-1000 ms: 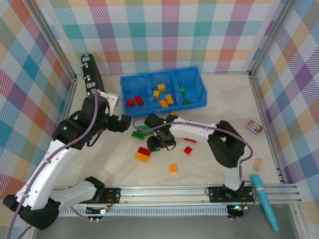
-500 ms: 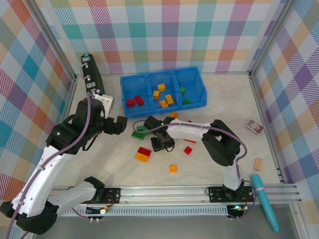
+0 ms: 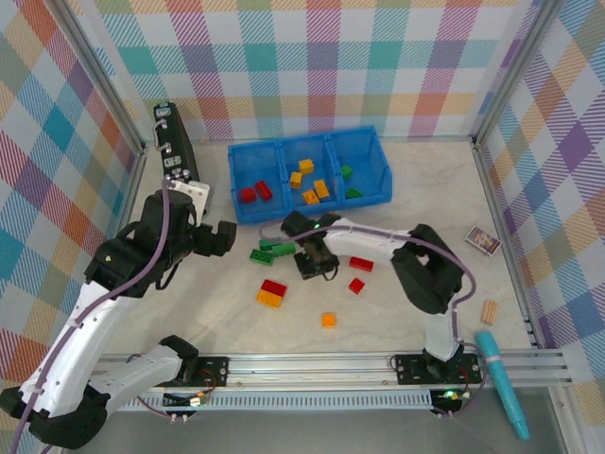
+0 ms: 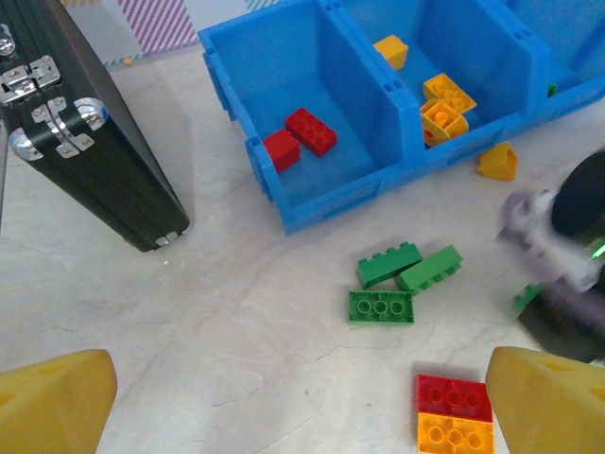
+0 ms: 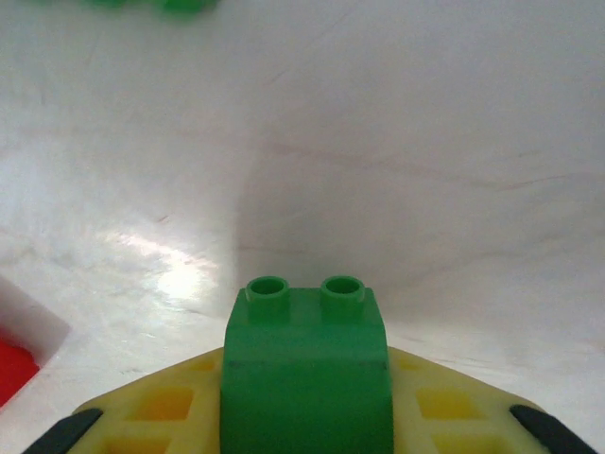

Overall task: Sort the legos into containers by color
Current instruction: Pick up the lego from the center of the table, then place the lego in the container.

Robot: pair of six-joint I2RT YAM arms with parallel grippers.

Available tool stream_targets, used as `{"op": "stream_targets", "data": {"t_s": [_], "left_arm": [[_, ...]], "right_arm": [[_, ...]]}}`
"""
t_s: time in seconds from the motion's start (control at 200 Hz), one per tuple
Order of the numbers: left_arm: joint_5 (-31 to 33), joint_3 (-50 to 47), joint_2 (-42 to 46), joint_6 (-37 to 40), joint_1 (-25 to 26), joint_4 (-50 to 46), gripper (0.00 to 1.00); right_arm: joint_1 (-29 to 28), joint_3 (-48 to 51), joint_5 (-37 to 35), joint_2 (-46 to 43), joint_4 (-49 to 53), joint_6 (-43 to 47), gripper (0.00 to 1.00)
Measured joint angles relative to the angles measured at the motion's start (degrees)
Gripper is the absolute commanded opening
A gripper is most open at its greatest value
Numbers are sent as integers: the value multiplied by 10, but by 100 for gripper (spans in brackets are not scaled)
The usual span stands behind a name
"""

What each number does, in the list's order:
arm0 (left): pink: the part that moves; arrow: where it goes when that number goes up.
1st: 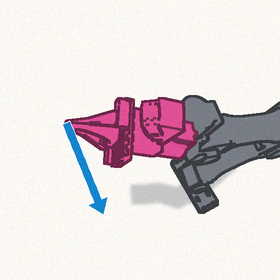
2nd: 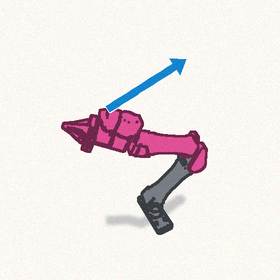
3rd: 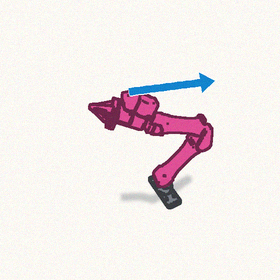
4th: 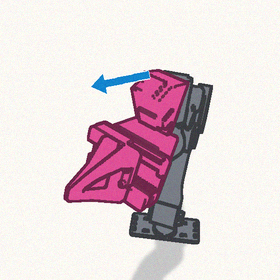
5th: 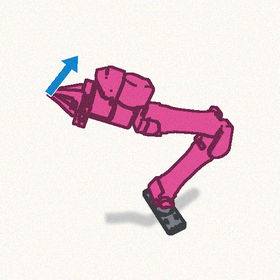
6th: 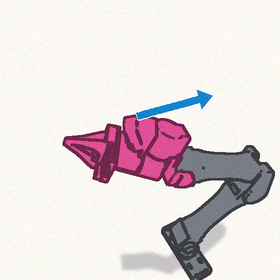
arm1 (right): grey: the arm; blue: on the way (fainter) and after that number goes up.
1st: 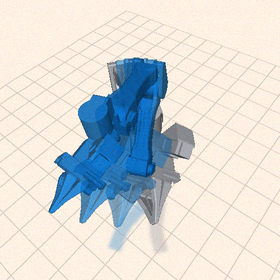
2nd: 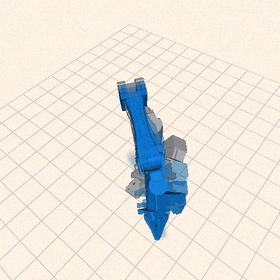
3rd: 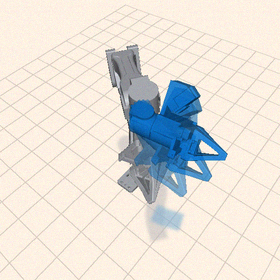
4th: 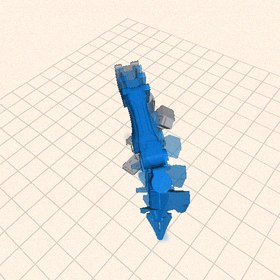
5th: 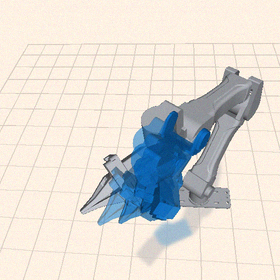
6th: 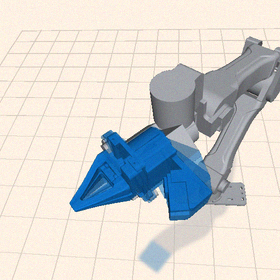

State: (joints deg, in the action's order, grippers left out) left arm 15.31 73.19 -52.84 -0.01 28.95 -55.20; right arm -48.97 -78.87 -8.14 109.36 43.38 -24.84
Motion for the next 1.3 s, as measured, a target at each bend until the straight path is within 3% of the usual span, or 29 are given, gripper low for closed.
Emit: {"op": "stream_targets", "data": {"t_s": [0.225, 0.38, 0.51, 0.81, 0.93, 1.3], "left_arm": [[24, -36, 19, 11, 0, 16, 100], [23, -43, 19, 17, 0, 24, 100], [24, -52, 18, 21, 0, 32, 100], [24, -54, -2, 28, 0, 32, 100], [24, -54, -3, 29, 0, 32, 100], [23, -54, -3, 29, 0, 30, 100]], "right_arm": [[137, -54, -27, -92, -2, 73, 32], [211, -120, -43, -78, -14, 126, 32], [251, -204, -45, -9, -27, 163, 32], [284, -410, -51, 204, -34, 205, 34], [288, -476, -60, 260, -21, 211, 39], [292, -487, -73, 266, -3, 221, 63]]}}
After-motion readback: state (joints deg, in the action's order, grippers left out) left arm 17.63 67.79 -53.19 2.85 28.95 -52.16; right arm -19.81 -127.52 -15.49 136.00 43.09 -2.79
